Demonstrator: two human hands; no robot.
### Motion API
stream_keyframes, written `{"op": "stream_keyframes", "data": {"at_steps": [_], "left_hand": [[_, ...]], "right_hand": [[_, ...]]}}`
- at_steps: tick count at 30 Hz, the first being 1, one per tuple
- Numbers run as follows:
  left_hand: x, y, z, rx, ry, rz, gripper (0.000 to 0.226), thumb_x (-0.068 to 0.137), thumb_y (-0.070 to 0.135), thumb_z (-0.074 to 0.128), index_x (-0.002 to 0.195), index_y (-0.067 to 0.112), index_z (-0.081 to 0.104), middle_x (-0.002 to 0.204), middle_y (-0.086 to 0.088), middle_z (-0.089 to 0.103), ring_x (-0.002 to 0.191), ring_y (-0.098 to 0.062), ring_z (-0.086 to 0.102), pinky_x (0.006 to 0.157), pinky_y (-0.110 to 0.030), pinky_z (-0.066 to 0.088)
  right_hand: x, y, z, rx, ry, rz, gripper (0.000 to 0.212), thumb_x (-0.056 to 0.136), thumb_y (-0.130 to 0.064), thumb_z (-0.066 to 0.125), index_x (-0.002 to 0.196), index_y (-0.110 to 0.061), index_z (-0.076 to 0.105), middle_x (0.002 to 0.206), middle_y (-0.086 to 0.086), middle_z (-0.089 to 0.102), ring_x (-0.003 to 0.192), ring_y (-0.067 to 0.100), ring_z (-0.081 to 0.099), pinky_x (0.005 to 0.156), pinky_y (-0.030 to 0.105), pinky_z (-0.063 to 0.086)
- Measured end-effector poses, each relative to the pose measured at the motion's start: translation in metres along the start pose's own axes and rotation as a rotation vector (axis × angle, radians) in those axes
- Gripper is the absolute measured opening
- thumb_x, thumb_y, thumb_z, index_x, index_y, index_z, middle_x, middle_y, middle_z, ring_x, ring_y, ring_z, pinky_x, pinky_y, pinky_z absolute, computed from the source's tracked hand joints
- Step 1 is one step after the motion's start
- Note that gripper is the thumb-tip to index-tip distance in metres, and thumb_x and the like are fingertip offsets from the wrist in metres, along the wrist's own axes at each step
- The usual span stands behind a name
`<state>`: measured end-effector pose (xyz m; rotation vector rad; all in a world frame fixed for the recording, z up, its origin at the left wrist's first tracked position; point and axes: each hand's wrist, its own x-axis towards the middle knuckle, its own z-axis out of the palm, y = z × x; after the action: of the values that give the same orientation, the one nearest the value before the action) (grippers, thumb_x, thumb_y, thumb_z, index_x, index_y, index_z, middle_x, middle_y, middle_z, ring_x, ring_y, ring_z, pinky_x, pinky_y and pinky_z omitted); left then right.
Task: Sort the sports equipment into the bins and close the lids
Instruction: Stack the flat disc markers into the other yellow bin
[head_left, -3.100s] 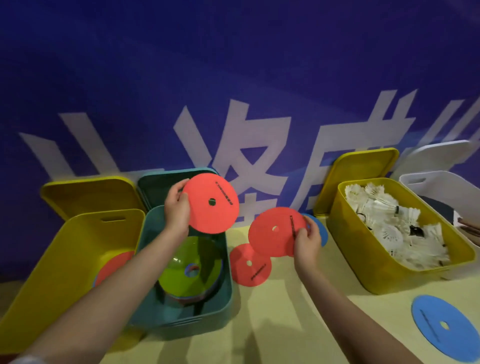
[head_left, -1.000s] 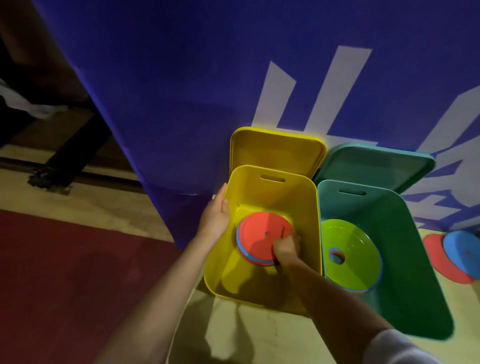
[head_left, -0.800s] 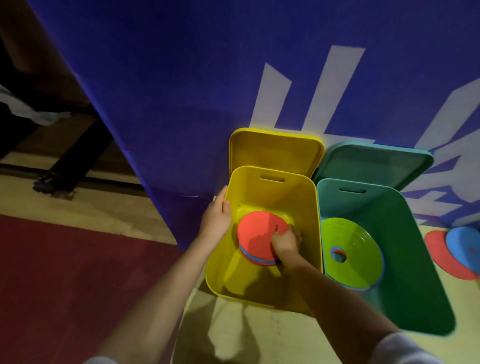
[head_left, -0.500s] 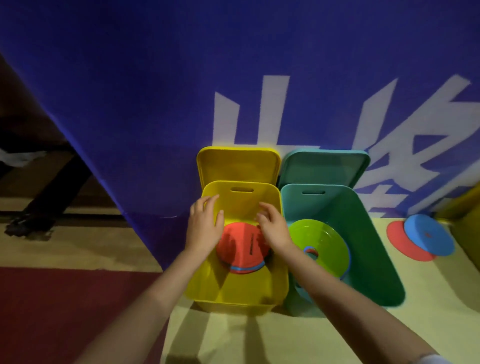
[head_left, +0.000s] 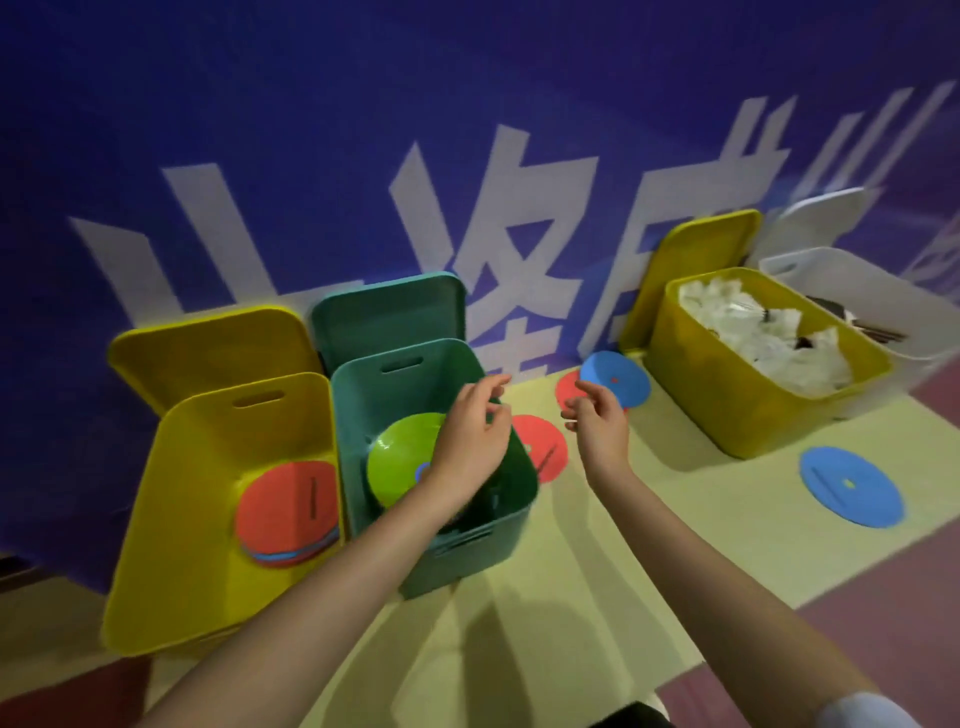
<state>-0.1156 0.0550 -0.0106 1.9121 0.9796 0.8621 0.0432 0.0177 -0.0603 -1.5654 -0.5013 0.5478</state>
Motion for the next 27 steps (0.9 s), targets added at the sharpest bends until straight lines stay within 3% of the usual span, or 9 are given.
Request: {"op": "stream_keyframes", "data": {"at_steps": [3, 5, 8, 11, 16, 21, 25, 27], "left_hand": [[0.010, 0.012, 0.063, -0.023, -0.047, -0.012, 0.036, 0.093, 0.009, 0.046, 0.126, 0.019, 0.055, 0.117, 0.000, 0.052, 0.093, -0.008, 0.054, 0.084, -0.027, 0.047], [0.020, 0.010, 0.106, 0.011, -0.078, -0.044, 0.037, 0.093, 0.011, 0.046, 0.128, 0.021, 0.054, 0.117, 0.002, 0.052, 0.094, -0.008, 0.054, 0.083, -0.026, 0.044], [0.035, -0.008, 0.169, 0.100, -0.151, -0.167, 0.039, 0.092, 0.014, 0.048, 0.131, 0.019, 0.052, 0.119, -0.004, 0.052, 0.101, -0.015, 0.054, 0.085, -0.027, 0.043], [0.048, -0.043, 0.223, 0.223, -0.196, -0.348, 0.040, 0.091, 0.016, 0.051, 0.131, 0.017, 0.052, 0.123, -0.013, 0.054, 0.110, -0.027, 0.054, 0.094, -0.038, 0.045], [0.044, -0.099, 0.278, 0.418, -0.213, -0.560, 0.042, 0.089, 0.013, 0.055, 0.130, 0.006, 0.052, 0.124, -0.023, 0.057, 0.112, -0.037, 0.055, 0.092, -0.039, 0.045], [0.042, -0.109, 0.306, 0.625, -0.294, -0.682, 0.046, 0.093, 0.025, 0.052, 0.137, 0.015, 0.047, 0.129, -0.023, 0.051, 0.114, -0.041, 0.053, 0.095, -0.040, 0.043], [0.043, -0.112, 0.308, 0.717, -0.345, -0.665, 0.047, 0.093, 0.023, 0.051, 0.138, 0.015, 0.045, 0.131, -0.021, 0.049, 0.118, -0.041, 0.050, 0.098, -0.041, 0.041], [0.044, -0.113, 0.302, 0.684, -0.339, -0.650, 0.047, 0.091, 0.019, 0.052, 0.137, 0.013, 0.046, 0.132, -0.021, 0.050, 0.114, -0.038, 0.053, 0.095, -0.042, 0.046]], "right_hand": [[0.041, 0.030, -0.064, -0.089, 0.068, 0.053, 0.024, 0.093, -0.007, 0.044, 0.113, -0.012, 0.057, 0.089, 0.004, 0.062, 0.075, 0.015, 0.060, 0.070, 0.031, 0.050], [0.069, 0.049, -0.108, -0.206, 0.109, 0.091, 0.030, 0.091, -0.010, 0.045, 0.119, -0.011, 0.057, 0.089, 0.004, 0.062, 0.077, 0.018, 0.060, 0.078, 0.041, 0.052], [0.107, 0.076, -0.187, -0.491, 0.124, 0.091, 0.032, 0.090, -0.012, 0.046, 0.120, -0.012, 0.057, 0.095, 0.006, 0.061, 0.088, 0.025, 0.059, 0.081, 0.038, 0.050], [0.149, 0.108, -0.275, -0.715, 0.121, 0.139, 0.039, 0.090, -0.016, 0.046, 0.128, -0.009, 0.053, 0.110, 0.012, 0.060, 0.099, 0.031, 0.057, 0.081, 0.039, 0.046], [0.218, 0.147, -0.390, -1.004, 0.106, 0.296, 0.054, 0.095, -0.023, 0.046, 0.144, -0.005, 0.034, 0.144, 0.021, 0.037, 0.133, 0.037, 0.033, 0.104, 0.048, 0.033], [0.254, 0.167, -0.440, -1.104, 0.076, 0.508, 0.071, 0.091, -0.042, 0.056, 0.148, -0.014, 0.024, 0.147, 0.016, 0.030, 0.139, 0.032, 0.022, 0.107, 0.050, 0.029], [0.269, 0.172, -0.451, -1.121, 0.062, 0.590, 0.097, 0.073, -0.051, 0.074, 0.147, -0.019, 0.019, 0.136, 0.020, 0.035, 0.130, 0.037, 0.029, 0.104, 0.051, 0.032], [0.275, 0.174, -0.456, -1.090, 0.057, 0.606, 0.097, 0.070, -0.048, 0.078, 0.143, -0.019, 0.022, 0.132, 0.020, 0.040, 0.125, 0.038, 0.035, 0.102, 0.051, 0.036]]}}
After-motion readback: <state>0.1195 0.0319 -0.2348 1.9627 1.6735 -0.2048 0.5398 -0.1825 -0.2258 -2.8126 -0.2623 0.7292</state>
